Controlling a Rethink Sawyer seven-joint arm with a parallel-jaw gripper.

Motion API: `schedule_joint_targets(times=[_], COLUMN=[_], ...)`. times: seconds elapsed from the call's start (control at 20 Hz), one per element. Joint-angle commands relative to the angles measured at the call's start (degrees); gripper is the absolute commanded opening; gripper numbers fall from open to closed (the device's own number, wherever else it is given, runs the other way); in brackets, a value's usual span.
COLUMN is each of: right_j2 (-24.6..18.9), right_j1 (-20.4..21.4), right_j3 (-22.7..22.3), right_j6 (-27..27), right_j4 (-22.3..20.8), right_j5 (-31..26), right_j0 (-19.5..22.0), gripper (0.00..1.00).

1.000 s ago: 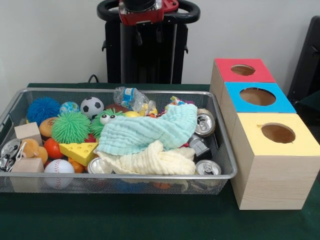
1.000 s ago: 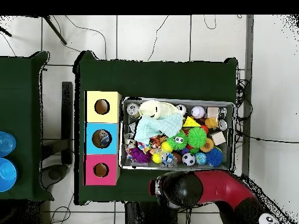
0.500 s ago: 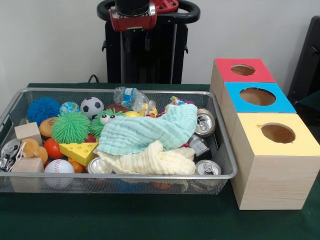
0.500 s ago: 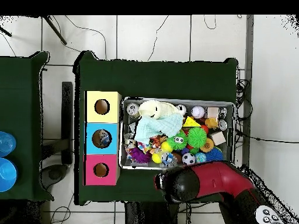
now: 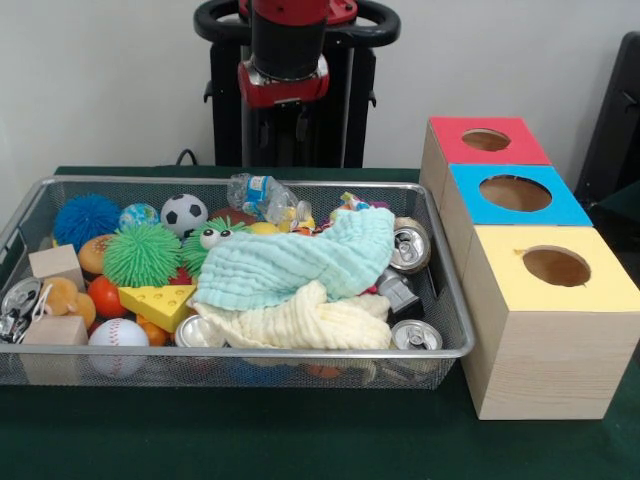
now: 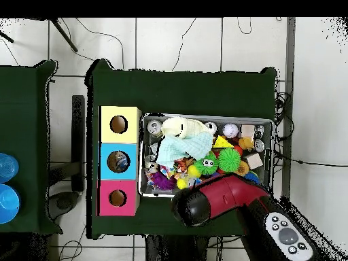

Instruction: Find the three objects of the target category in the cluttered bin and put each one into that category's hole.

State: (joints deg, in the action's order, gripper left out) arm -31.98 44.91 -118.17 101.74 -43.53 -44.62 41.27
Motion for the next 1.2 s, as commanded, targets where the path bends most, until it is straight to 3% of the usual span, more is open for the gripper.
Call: schedule_joint_targets(times=[0.05, 0.2, 0.55, 0.8, 1.2], right_j2=[4.53, 4.80, 2.77, 0.10, -0.56], right_j1=[-6.15, -4.75, -0.91, 1.33, 1.58], right_j3=[8.48, 7.58, 7.59, 10.32, 12.90], right_j6=[4.10, 4.04, -1.20, -8.19, -10.26], right_j4=[-7.31, -6.09, 0.02, 3.76, 1.88], right_j5=[6.89, 7.56, 3.17, -3.82, -5.72], right_j0=[-1.88, -1.52, 1.60, 3.78, 2.59], gripper=[1.00, 1.00, 1.00, 1.00, 1.00])
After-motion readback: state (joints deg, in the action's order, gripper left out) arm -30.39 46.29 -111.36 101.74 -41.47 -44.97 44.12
